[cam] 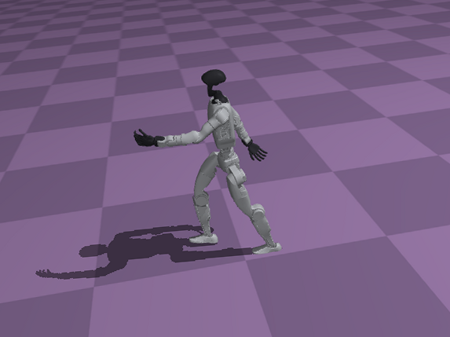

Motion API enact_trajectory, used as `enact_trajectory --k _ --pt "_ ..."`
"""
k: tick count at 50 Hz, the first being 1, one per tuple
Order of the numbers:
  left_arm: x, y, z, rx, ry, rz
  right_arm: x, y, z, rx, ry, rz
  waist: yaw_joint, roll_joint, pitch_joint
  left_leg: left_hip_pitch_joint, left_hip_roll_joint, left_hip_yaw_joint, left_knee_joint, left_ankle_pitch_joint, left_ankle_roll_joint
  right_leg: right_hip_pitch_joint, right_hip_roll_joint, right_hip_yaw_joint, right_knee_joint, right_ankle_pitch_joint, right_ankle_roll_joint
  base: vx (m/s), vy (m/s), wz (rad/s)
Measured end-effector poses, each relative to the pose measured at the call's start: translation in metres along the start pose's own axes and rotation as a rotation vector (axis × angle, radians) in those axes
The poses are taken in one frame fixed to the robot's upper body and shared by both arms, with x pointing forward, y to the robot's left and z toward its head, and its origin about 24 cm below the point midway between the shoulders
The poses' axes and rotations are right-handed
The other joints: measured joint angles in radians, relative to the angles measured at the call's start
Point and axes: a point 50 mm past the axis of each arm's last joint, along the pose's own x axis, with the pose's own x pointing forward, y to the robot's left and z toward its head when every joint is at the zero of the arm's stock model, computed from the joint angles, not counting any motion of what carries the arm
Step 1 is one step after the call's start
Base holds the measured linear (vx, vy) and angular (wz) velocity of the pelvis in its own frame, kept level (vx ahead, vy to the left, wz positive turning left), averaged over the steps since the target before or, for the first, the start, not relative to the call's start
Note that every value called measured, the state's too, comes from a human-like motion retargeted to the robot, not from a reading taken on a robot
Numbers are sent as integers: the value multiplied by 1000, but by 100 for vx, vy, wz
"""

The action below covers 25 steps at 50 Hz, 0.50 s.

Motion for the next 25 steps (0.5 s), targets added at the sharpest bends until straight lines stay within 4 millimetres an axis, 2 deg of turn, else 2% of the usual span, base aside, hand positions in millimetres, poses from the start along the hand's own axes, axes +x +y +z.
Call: enact_trajectory --k 3,5,7,8,10,11,12,14,15,17,20,22,25 --pt "-8 8 -15 -117 -19 73 -13 -32 27 -42 10 -149 -20 -55 29 95 -77 -86 17 19 -32 234 14 24 -518 167 71 82 -27 86" --pt "-22 18 -43 -136 35 133 -27 -55 60 -94 -21 -268 3 -92 65 166 -111 -122 37 69 -54 350 20 55 -653 247 115 84 -30 8" --pt "-52 31 -94 -120 192 194 -49 -78 98 -135 -86 -393 68 -119 87 194 -145 -107 100 159 -60 424 32 99 -675 264 122 82 -32 -81" --pt "-74 39 -124 -102 304 229 -62 -90 117 -145 -128 -461 107 -135 97 191 -172 -82 165 204 -53 462 32 125 -675 256 112 83 -33 -114" --pt "-139 53 -189 -29 599 294 -96 -113 157 -144 -234 -594 177 -185 101 89 -262 6 454 235 -21 532 0 176 -675 222 90 81 -30 -108" --pt "-179 59 -218 29 774 314 -119 -124 179 -131 -314 -664 195 -199 71 -66 -295 69 708 208 2 523 -14 192 -671 204 74 73 -23 -72" --pt "-223 62 -243 82 951 330 -145 -134 200 -116 -399 -735 214 -211 44 -213 -320 131 948 183 25 514 -25 208 -665 185 59 69 -18 -50" --pt "-319 65 -275 164 1300 358 -206 -149 242 -80 -591 -882 256 -228 20 -454 -326 245 1330 129 69 512 -33 247 -646 146 33 71 -14 -74" --pt "-368 61 -282 191 1470 366 -239 -153 260 -60 -688 -948 283 -238 21 -546 -323 299 1487 97 91 524 -36 270 -636 126 22 74 -12 -115" --pt "-460 47 -281 196 1757 393 -305 -153 291 -34 -880 -1040 352 -257 37 -687 -298 396 1713 19 124 563 -37 327 -624 96 3 74 -10 -145" --pt "-572 12 -255 106 2046 481 -403 -135 322 -33 -1152 -1131 463 -277 46 -882 -215 514 1916 -84 161 603 -29 413 -624 66 -18 72 -5 -160" --pt "-625 -15 -232 -16 2139 590 -460 -115 333 -54 -1312 -1178 526 -288 40 -991 -137 563 1947 -120 179 622 -24 460 -631 54 -25 69 0 -141" --pt "-679 -52 -198 -240 2187 759 -530 -82 338 -84 -1517 -1230 596 -304 28 -1116 -40 599 1858 -130 191 648 -24 511 -636 36 -30 68 7 -103"
